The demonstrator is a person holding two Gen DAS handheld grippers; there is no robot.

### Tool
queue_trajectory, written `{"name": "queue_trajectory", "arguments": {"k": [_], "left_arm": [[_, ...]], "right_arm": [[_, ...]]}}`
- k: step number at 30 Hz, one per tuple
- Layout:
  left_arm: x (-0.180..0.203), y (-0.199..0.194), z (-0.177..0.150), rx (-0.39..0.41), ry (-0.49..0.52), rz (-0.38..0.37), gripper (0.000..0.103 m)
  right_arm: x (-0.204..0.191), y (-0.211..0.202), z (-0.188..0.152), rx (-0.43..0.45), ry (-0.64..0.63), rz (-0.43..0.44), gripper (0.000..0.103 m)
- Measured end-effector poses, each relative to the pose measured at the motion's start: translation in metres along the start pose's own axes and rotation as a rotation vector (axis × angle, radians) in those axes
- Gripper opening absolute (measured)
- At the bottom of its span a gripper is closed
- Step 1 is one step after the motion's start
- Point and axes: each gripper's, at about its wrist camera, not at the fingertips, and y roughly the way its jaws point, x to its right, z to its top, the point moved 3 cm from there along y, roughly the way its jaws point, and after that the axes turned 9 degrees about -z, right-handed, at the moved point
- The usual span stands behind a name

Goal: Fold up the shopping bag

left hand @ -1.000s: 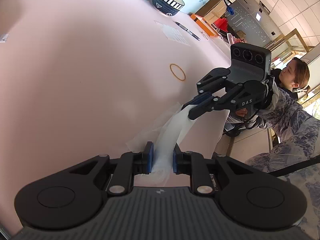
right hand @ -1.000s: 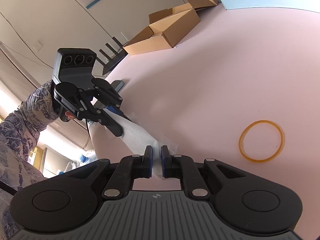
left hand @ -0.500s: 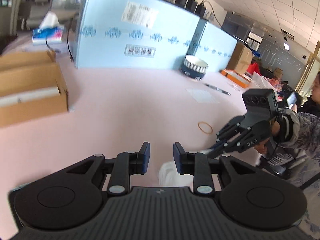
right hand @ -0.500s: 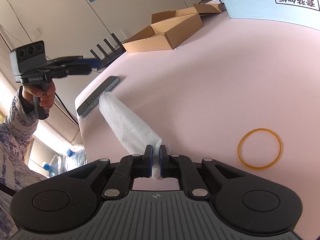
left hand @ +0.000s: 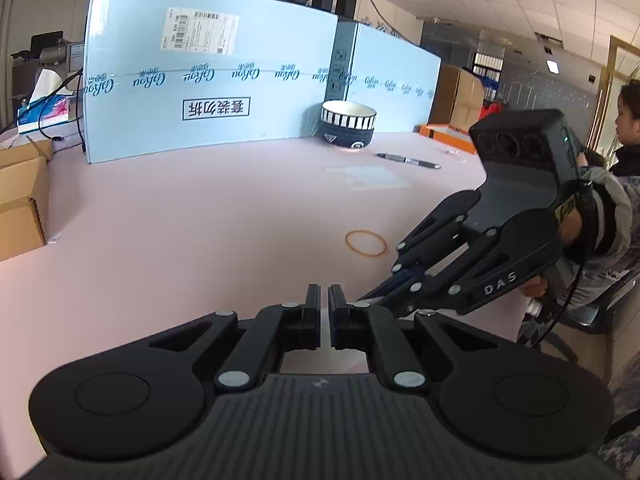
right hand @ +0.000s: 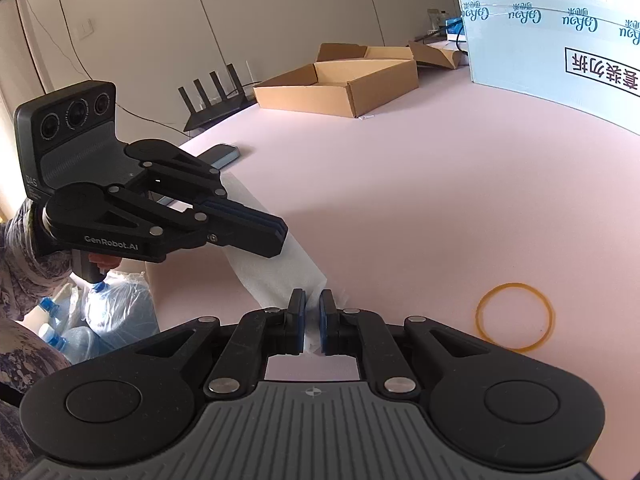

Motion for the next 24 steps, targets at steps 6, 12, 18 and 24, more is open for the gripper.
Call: {"name": "queue_trajectory", "arguments": {"k": [6, 12, 18, 24], "left_arm": [[-0.019, 0.004, -0.01, -0.052, -0.015, 0.061, 0.004], [-0.014, 0.006, -0.011, -0.072, 0.022, 0.088, 0.004], [-0.017, 0.004, -0.011, -0.071, -0.004, 0.071, 0.004], [-0.017, 0.003, -0.013, -0.061, -0.018, 0.064, 0.004]], "right_arm": [[-0.012, -0.003, -0.008, 0.067, -0.057, -0.053, 0.008], [-0.028, -0.007, -0.015, 0.118, -0.134, -0.14, 0.009], [-0.039, -0.007, -0.017, 0.141, -0.191, -0.203, 0.011], [-0.045, -0.01, -0.017, 0.157, -0.198, -0.297, 0.034]]}}
